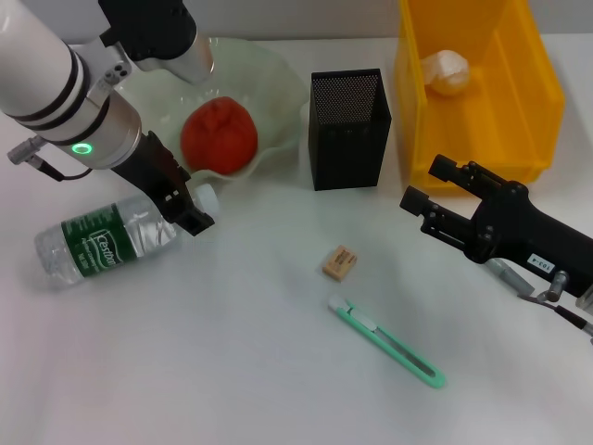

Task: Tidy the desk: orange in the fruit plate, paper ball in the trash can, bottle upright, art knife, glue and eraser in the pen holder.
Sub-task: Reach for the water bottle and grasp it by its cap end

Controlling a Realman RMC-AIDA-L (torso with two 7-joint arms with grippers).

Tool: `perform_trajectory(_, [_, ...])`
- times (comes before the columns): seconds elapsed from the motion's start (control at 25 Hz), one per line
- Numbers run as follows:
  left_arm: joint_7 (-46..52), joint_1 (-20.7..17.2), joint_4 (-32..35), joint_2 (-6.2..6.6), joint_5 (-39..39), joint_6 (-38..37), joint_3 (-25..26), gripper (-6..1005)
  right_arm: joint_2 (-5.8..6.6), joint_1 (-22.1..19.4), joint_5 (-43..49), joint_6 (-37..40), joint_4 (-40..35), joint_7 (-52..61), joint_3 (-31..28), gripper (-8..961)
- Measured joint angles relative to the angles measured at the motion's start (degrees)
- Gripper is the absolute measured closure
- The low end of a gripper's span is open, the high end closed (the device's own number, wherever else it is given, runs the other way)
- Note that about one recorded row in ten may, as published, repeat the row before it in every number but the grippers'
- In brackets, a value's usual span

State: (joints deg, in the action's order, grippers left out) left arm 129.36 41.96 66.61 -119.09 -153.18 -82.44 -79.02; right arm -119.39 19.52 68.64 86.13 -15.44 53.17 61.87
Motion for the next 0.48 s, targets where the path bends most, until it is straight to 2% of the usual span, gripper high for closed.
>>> perform_trajectory(0.48, [0.0, 0.0, -2.6, 0.00, -0.1, 2.5, -1.6, 271, -0.01, 0.0, 0.0, 0.0, 0.0, 0.0, 0.0, 216])
